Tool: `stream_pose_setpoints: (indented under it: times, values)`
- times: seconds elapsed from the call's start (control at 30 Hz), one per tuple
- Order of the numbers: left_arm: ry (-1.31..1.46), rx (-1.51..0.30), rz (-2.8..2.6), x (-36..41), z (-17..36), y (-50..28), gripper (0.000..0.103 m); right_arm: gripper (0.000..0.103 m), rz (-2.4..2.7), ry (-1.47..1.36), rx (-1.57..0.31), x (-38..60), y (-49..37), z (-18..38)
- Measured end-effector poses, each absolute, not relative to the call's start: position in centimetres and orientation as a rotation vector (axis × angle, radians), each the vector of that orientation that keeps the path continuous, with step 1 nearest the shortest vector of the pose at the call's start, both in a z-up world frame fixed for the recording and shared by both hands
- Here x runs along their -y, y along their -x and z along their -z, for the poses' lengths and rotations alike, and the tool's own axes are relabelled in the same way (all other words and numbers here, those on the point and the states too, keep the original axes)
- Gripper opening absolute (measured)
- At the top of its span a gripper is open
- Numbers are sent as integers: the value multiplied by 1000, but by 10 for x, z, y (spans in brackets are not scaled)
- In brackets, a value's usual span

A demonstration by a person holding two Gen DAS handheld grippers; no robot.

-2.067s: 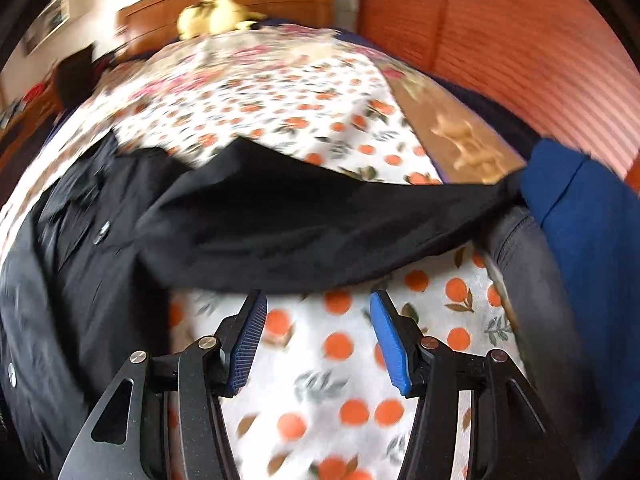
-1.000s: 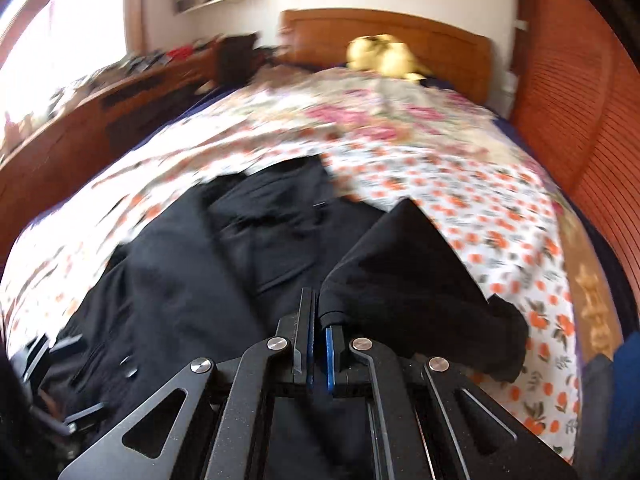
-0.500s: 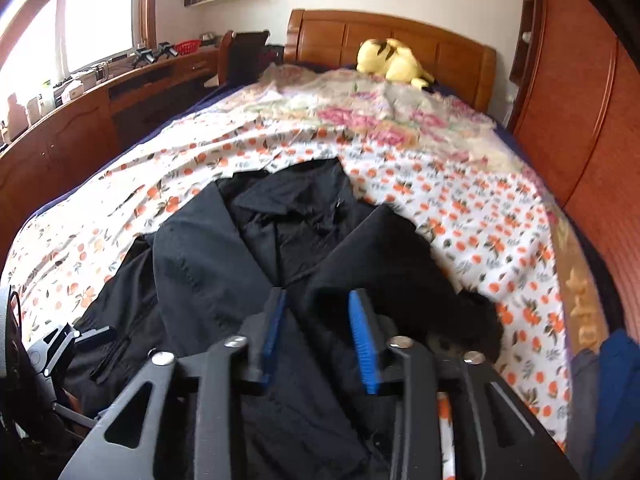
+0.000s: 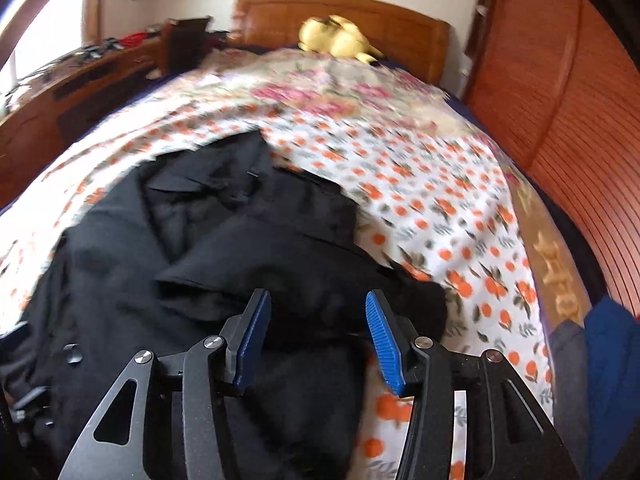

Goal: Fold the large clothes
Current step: 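Fold the held sleeve over the coat body and open the right gripper, then adjust the second folded sleeve with the right gripper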

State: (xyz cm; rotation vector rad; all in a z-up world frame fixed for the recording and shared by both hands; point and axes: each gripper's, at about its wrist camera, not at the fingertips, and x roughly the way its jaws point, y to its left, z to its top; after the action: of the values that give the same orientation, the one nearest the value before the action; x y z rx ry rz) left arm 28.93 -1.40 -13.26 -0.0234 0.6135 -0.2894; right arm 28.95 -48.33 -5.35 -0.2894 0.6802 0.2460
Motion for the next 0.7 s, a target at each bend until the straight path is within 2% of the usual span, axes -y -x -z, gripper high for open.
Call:
stream_pose_setpoints:
  times: [0.33, 0.7]
  values:
    - [23, -621, 293, 16, 135, -290, 81, 56, -103, 172, -826, 516, -369, 95]
    - [26, -624, 299, 16, 135, -291, 81, 59, -127, 120, -911, 517, -413, 129]
